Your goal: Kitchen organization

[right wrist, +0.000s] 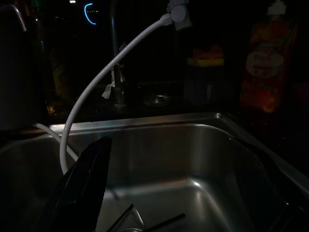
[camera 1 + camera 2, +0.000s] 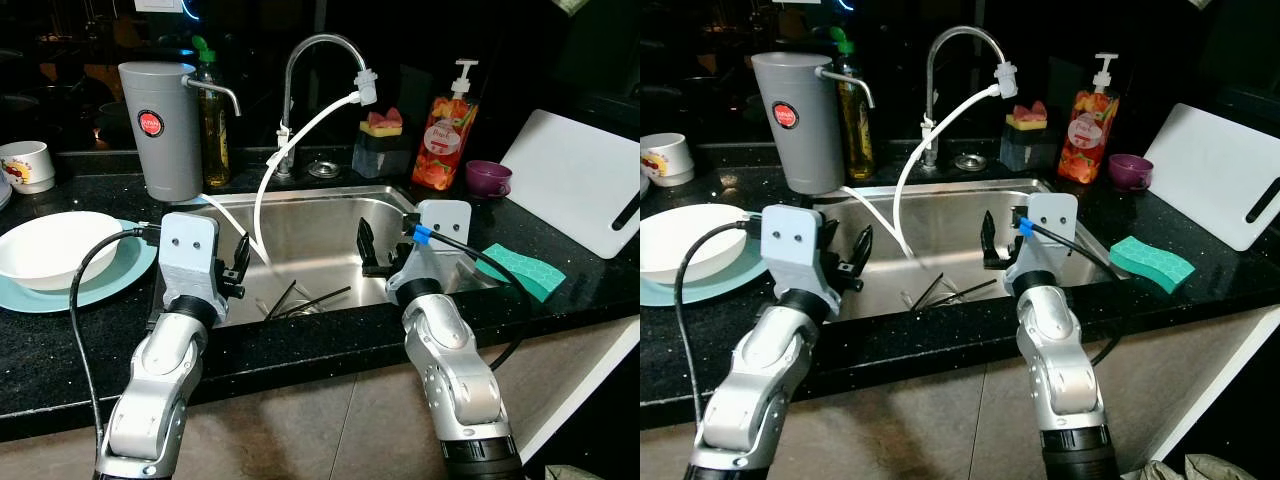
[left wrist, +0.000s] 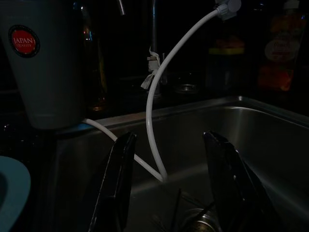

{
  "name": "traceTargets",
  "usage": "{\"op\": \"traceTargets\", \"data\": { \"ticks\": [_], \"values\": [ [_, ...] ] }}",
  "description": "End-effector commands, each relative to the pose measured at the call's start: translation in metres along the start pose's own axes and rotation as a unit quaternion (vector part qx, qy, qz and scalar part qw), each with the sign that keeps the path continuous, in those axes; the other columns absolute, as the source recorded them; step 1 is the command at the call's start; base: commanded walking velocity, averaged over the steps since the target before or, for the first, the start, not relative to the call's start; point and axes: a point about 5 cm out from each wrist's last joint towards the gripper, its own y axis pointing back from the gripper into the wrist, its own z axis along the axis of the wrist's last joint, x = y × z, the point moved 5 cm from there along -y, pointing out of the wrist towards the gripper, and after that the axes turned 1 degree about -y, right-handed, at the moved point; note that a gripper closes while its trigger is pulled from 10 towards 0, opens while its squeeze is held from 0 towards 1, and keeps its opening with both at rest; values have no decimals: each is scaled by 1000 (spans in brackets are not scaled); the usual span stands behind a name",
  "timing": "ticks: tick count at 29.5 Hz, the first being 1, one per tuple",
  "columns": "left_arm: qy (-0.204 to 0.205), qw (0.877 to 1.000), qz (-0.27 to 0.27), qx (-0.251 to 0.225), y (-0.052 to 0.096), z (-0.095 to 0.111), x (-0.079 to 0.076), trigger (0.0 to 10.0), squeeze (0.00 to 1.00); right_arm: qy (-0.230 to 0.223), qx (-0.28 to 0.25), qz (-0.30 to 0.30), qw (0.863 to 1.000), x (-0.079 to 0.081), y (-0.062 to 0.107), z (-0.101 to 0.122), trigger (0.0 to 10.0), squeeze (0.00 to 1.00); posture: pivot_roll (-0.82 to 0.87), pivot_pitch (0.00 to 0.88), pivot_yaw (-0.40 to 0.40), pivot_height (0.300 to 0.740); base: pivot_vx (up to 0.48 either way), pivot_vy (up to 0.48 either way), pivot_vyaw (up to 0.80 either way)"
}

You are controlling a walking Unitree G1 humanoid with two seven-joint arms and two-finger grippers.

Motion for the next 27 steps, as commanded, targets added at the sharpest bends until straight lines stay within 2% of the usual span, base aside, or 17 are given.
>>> {"op": "traceTargets", "data": {
  "ticks": [1,22,27],
  "values": [
    [1,1000,-5,1,-1,-1,-5,10000,0,-1,-5,-2,1000,-2,-1,2,10000,0,135,65,-73,740,0,0,0],
    [0,1000,-7,3,-2,-4,-5,10000,0,-1,-3,0,1000,0,1,0,10000,0,131,50,-70,740,0,0,0],
    [-2,1000,19,7,-1,-7,3,10000,0,-2,0,0,1000,0,3,-2,10000,0,127,52,-71,740,0,0,0]
  ]
}}
